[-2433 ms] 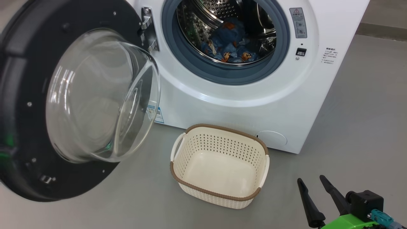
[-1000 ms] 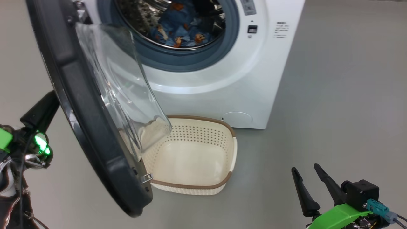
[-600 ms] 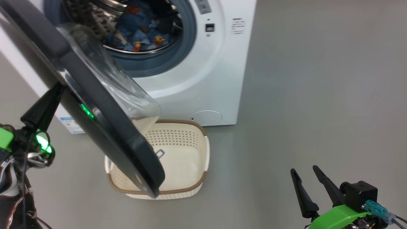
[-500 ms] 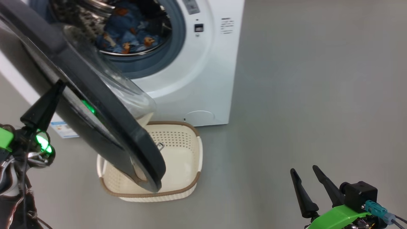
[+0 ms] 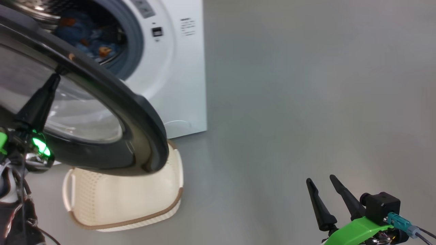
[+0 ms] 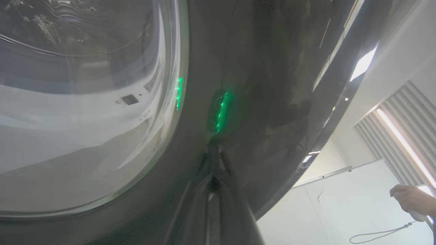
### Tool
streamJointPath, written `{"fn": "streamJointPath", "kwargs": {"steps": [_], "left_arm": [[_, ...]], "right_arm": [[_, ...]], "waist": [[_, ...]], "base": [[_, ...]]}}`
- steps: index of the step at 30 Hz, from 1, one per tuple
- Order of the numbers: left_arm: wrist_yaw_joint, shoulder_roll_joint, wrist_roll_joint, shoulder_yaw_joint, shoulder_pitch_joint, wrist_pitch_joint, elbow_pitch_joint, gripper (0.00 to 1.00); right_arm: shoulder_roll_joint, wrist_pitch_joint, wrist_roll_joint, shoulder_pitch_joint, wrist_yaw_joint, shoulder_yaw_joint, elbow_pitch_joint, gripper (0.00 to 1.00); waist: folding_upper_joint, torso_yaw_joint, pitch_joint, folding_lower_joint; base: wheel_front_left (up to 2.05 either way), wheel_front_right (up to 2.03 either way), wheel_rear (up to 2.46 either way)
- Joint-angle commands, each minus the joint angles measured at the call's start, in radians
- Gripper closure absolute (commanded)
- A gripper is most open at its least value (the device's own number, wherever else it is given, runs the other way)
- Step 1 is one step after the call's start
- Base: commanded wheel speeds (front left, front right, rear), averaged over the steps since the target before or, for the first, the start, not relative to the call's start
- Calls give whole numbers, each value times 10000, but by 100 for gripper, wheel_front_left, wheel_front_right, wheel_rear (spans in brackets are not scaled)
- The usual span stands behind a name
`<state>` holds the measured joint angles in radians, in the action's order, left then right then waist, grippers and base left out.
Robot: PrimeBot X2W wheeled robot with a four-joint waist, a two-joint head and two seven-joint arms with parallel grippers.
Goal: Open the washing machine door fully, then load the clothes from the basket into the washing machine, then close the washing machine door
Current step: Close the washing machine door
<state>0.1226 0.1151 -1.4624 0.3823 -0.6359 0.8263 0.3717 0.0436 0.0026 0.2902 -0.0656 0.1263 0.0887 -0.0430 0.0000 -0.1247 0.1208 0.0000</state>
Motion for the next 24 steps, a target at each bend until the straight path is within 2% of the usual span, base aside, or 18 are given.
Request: {"fn": "streamJointPath", "kwargs": {"steps": [1,13,24], "left_arm": [[77,346,23,139,-463,-56,-231,100],[79,491,-43,305,-800,-713,1,100],[80,473,-154,186,-705,-1009,-57,100]], "right_arm": [[74,-133,53,464,44,238,210,0],[69,-340,148,659,44,203,31,0],[67,-442,106,783,44,-46,-70,0]], "waist": [[0,-401,140,0],[0,-1058,438,0],[0,-767,544,0]], "base": [[0,0,0],[0,0,0],[0,0,0]]}}
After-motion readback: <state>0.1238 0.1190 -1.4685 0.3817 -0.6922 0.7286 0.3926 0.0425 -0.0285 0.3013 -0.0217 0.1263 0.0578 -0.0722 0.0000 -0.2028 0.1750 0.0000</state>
